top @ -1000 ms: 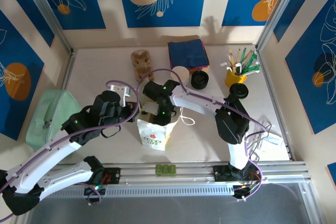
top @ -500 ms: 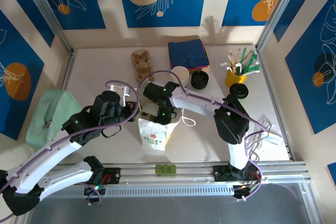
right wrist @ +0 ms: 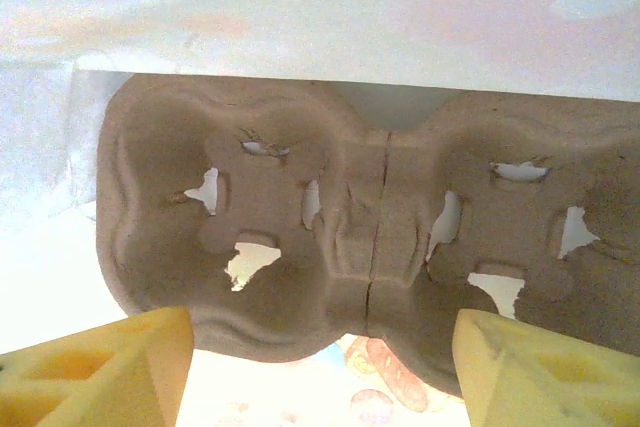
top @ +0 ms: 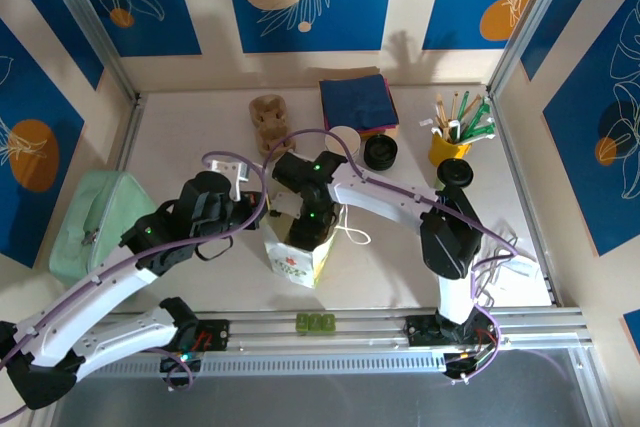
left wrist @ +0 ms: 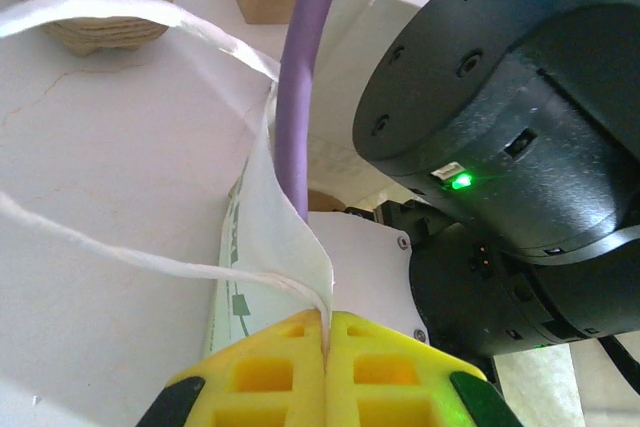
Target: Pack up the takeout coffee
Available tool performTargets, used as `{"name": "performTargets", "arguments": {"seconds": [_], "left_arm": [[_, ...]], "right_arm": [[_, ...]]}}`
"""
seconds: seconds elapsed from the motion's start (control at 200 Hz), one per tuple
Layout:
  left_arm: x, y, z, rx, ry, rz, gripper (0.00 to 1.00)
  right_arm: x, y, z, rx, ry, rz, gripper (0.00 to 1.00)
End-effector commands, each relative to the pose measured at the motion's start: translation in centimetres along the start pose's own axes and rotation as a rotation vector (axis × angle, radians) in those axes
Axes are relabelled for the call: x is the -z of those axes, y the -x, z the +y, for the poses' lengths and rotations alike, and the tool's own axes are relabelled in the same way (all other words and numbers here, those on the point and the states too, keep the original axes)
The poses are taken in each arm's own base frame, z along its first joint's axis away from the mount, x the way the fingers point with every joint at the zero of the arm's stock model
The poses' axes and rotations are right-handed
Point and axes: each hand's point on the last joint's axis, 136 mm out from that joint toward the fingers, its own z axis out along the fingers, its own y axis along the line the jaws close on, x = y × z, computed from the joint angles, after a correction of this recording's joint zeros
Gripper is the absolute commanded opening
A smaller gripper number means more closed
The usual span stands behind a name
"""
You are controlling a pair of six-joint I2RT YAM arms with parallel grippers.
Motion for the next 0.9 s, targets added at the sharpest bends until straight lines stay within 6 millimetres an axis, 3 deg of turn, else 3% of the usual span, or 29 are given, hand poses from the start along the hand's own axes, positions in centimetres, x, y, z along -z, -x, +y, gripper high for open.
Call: {"name": "performTargets", "arguments": {"seconds": [0.0, 0.68, 0.89], "left_arm": [[0.0, 0.1, -0.2, 0.011, -0.005, 0.015, 0.0], [0.9, 0.6, 0.8, 0.044, 0.068, 0.012, 0.0], [1.3, 0.6, 1.6, 0.065, 0.112, 0.008, 0.0]], "right_arm": [[3.1, 2.3, 1.1, 0.036, -0.007, -0.121, 0.69], [7.7, 4.9, 1.3, 0.05, -0.046, -0.321, 0.71], [7.5, 4.5, 0.8, 0.053, -0.068, -0.309, 0.68]]}}
